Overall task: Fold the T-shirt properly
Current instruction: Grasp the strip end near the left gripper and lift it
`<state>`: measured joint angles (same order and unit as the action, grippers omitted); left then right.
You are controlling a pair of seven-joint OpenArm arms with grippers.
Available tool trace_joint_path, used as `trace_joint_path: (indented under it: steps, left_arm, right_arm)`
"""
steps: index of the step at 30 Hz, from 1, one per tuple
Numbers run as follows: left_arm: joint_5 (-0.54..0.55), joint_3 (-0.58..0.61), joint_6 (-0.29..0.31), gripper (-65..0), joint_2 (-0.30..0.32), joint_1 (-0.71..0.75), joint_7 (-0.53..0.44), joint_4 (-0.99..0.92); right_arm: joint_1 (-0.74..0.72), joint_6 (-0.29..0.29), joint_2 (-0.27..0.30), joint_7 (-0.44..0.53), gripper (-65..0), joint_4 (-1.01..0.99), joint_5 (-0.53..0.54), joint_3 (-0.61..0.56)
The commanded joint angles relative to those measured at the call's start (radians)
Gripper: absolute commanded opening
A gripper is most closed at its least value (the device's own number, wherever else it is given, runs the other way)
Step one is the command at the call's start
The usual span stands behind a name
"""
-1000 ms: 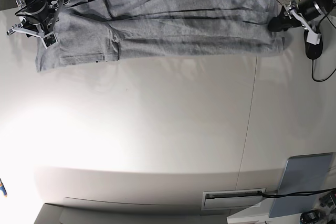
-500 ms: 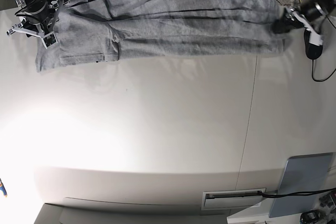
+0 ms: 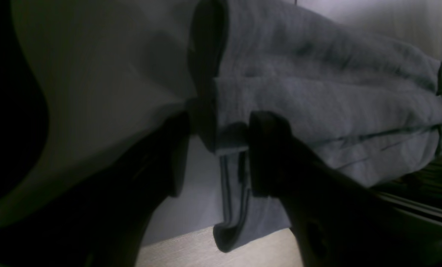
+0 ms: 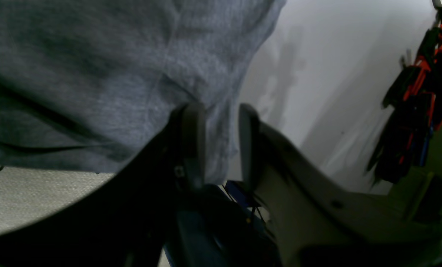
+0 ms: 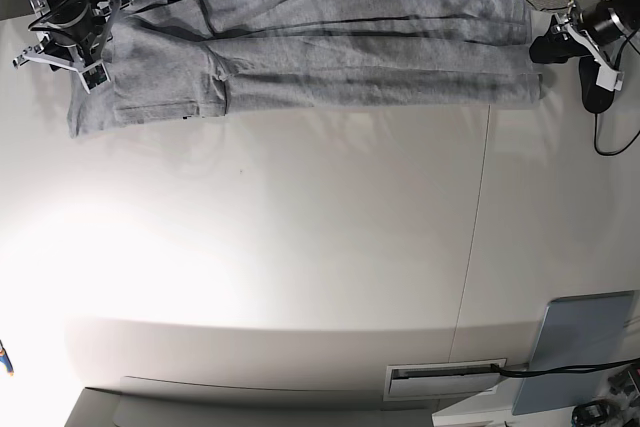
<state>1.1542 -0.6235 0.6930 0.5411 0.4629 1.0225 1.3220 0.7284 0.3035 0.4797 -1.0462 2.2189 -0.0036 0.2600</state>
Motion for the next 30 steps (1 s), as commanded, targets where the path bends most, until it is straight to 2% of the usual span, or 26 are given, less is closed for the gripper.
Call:
trace_joint_path:
  steps: [1, 4, 6, 15, 20, 21, 22, 23, 25, 26, 30]
  left_arm:
    - [0.036, -0.008, 0.005, -37.4, 0.009, 0.008, 0.019, 0.011]
    - [0.154, -0.008, 0.005, -37.5, -0.011, 0.005, 0.069, 0.011]
    - [0.191, -0.008, 0.005, -37.4, -0.024, 0.005, 0.099, 0.011]
    - [0.193, -0.007, 0.005, -37.5, -0.084, -0.018, 0.108, 0.011]
    - [0.193, -0.007, 0.005, -37.5, -0.091, -0.034, 0.107, 0.011]
    - [0.193, -0.007, 0.005, -38.7, -0.092, -0.034, 0.107, 0.011]
    - [0.193, -0.007, 0.005, -42.5, -0.092, -0.034, 0.107, 0.011]
    - [0.193, -0.007, 0.005, -47.8, -0.092, -0.033, 0.107, 0.011]
    - [0.193, -0.007, 0.005, -63.0, -0.092, -0.034, 0.107, 0.011]
    - [0.193, -0.007, 0.005, -65.0, -0.091, -0.034, 0.105, 0.011]
    - [0.192, -0.008, 0.005, -65.0, -0.073, -0.034, 0.090, 0.011]
  right_arm:
    - [0.003, -0.009, 0.013, 0.008, -49.0, 0.016, -0.016, 0.010]
    - [0.003, -0.010, 0.014, 0.006, -49.0, 0.016, -0.016, 0.010]
    - [0.003, -0.009, 0.013, 0.003, -49.0, 0.016, -0.016, 0.010]
    - [0.003, -0.009, 0.013, 0.003, -49.0, 0.016, -0.016, 0.010]
    - [0.003, -0.009, 0.014, 0.002, -49.0, 0.016, -0.016, 0.010]
    - [0.003, -0.009, 0.014, 0.002, -49.0, 0.016, -0.016, 0.010]
    - [0.003, -0.009, 0.014, 0.003, -49.0, 0.016, -0.016, 0.010]
    - [0.003, -0.009, 0.014, 0.003, -49.0, 0.016, -0.016, 0.010]
    - [0.003, -0.009, 0.014, 0.003, -49.0, 0.016, -0.016, 0.010]
    - [0.003, -0.009, 0.014, 0.003, -49.0, 0.016, -0.016, 0.010]
    - [0.003, -0.009, 0.014, 0.003, -49.0, 0.016, -0.016, 0.010]
